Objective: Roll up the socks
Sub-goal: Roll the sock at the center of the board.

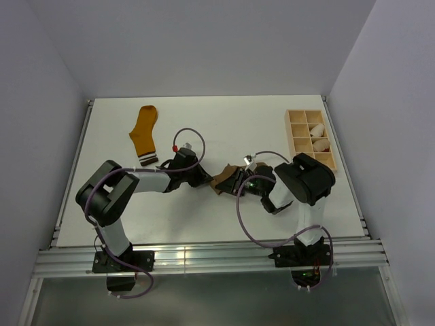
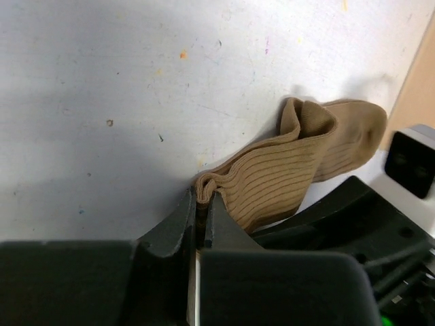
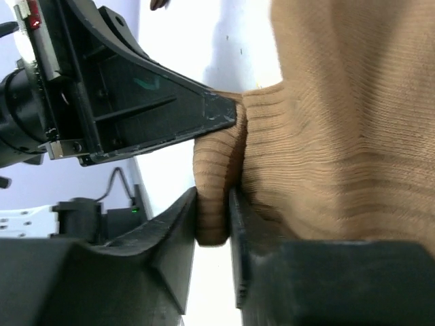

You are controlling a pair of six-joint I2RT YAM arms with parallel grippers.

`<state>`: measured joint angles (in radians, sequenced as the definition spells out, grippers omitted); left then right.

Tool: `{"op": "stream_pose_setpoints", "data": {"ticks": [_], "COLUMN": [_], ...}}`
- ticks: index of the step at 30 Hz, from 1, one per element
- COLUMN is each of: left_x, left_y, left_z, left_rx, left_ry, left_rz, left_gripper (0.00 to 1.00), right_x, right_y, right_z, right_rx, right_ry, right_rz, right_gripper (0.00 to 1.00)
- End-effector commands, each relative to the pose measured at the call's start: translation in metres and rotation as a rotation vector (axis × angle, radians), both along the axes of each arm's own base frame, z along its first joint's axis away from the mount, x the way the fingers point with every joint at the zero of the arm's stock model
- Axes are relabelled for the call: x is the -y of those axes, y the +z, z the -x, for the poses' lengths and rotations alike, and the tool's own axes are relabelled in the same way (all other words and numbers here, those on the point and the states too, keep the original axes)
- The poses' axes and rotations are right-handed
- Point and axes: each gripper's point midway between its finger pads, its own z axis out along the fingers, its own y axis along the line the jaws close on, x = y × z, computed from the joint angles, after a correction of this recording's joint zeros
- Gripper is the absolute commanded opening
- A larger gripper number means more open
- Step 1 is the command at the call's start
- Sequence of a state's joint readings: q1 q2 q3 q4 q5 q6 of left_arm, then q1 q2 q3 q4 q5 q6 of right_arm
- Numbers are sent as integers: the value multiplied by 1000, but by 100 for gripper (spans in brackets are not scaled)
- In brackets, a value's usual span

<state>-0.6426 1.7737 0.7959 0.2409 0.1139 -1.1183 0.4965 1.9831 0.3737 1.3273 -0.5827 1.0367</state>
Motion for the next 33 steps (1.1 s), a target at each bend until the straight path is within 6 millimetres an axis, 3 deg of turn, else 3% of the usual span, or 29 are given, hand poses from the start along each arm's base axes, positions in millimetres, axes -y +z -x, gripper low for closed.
{"op": "stream_pose_setpoints", "data": {"ticks": [1, 3, 4, 5, 6, 7, 8, 12, 14, 16, 22, 33], "left_x": [-30, -47, -50, -57, -63, -69, -72, -82, -85, -86, -88, -85], "left_y": [-24, -27, -26, -29, -27, -29, -29, -22, -19, -14, -6, 1], "left_z": [11, 8, 6, 10, 8, 11, 11, 12, 13, 13, 16, 18], "left_rx": [-56, -54, -50, -65, -57, -73, -72, -46, -38, -27, -6, -1], "left_ry": [39, 100, 117, 132, 153, 159, 164, 188, 190, 190, 167, 122], "left_rz": [-178, -244, -253, -283, -308, -337, -352, -377, -382, -383, -381, -389], "left_gripper": [0, 0, 0, 0, 0, 0, 0, 0, 0, 0, 0, 0], "right_x": [13, 14, 21, 19, 20, 27, 27, 8, 4, -16, -45, -71], "right_y": [-6, 16, 8, 29, 33, 24, 46, 62, 70, 69, 53, 31], "right_z": [1, -6, -5, -13, -14, -10, -24, -17, -23, -13, -3, 12], "right_rx": [40, 120, 124, 198, 223, 230, 311, 474, 545, 616, 757, 945], "right_ry": [-4, -14, -11, -21, -23, 3, -44, -8, -16, 49, 124, 189], "right_rz": [126, 149, 225, 235, 271, 360, 395, 605, 714, 780, 950, 1107], "right_gripper": [35, 43, 45, 49, 51, 53, 56, 65, 67, 69, 68, 66]}}
